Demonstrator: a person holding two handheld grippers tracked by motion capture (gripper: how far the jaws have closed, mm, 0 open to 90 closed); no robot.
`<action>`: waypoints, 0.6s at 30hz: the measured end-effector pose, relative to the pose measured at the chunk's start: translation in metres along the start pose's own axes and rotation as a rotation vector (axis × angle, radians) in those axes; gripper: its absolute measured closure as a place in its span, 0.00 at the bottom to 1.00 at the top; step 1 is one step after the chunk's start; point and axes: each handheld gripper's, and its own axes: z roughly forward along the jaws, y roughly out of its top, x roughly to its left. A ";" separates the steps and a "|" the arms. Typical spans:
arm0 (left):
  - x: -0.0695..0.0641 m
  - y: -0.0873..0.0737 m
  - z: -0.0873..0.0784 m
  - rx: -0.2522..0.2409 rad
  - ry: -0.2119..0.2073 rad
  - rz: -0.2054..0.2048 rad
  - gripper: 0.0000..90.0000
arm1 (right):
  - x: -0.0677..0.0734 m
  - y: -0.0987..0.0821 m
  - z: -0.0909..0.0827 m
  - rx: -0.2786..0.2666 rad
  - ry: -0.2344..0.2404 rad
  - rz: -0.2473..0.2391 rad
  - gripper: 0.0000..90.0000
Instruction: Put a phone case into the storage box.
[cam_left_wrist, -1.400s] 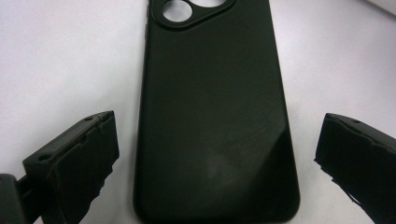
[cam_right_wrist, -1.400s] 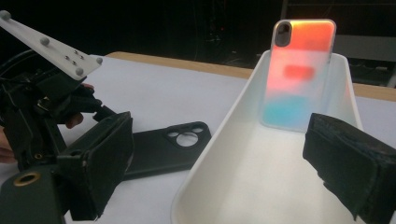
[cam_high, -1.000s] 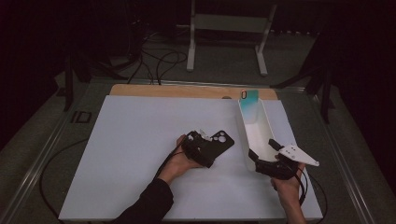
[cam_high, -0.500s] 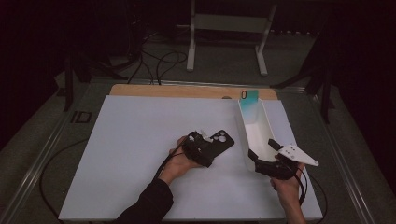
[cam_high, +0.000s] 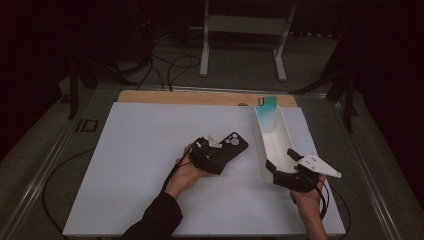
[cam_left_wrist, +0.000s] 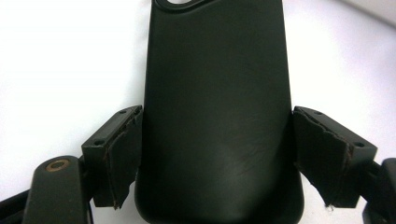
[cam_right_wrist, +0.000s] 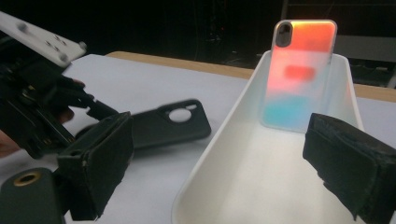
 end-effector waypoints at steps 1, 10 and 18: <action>0.001 0.001 -0.006 -0.020 0.001 -0.007 0.22 | 0.000 0.000 0.000 0.002 0.001 -0.001 0.10; 0.005 0.002 -0.037 -0.103 0.023 -0.021 0.21 | 0.002 0.009 0.003 0.037 0.018 0.002 0.10; 0.008 -0.004 -0.065 -0.166 0.043 -0.018 0.20 | 0.006 0.020 0.011 0.077 0.077 0.022 0.10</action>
